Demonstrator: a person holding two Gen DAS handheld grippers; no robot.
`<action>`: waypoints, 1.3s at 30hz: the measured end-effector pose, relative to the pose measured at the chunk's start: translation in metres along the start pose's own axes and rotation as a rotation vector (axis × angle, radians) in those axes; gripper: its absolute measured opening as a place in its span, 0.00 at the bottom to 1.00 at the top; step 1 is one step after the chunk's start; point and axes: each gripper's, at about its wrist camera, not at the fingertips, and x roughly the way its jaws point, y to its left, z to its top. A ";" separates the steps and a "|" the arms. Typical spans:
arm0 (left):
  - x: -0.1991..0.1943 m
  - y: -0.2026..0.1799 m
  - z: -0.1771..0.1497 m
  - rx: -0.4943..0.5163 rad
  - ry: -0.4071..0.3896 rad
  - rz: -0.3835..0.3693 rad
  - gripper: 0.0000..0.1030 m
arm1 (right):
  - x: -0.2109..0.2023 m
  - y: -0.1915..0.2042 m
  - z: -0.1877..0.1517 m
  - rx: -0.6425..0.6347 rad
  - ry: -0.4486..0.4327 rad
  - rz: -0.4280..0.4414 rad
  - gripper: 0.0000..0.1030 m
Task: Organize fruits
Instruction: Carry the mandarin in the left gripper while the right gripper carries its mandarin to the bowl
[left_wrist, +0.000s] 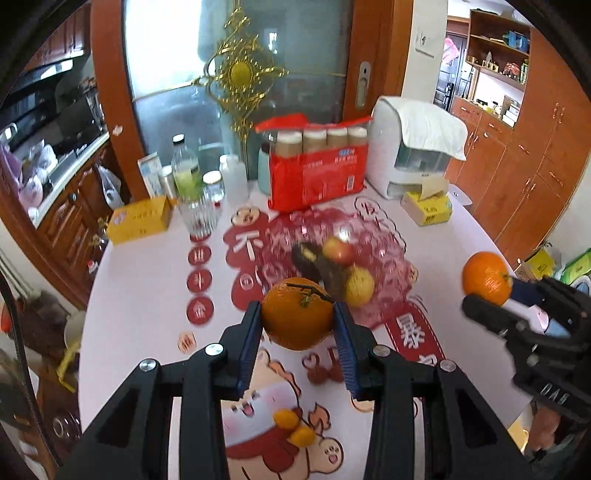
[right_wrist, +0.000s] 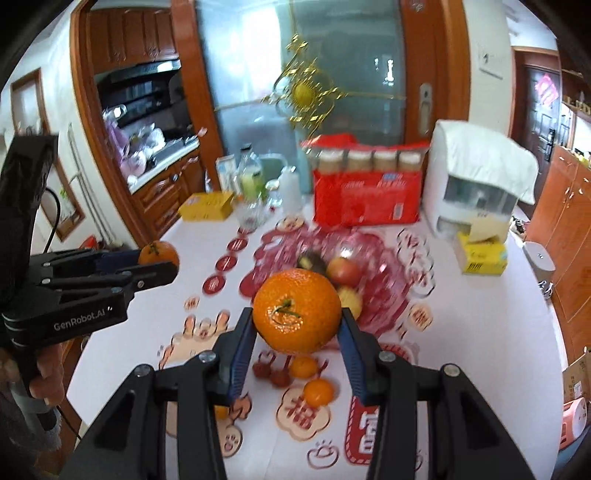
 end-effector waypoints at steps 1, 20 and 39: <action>-0.001 0.001 0.008 0.008 -0.008 0.005 0.36 | -0.002 -0.004 0.008 0.007 -0.011 -0.007 0.43; 0.094 0.010 0.074 0.047 0.028 0.022 0.36 | 0.074 -0.068 0.080 0.113 0.025 -0.124 0.43; 0.262 -0.005 0.020 0.038 0.316 0.014 0.36 | 0.217 -0.109 0.018 0.215 0.296 -0.116 0.43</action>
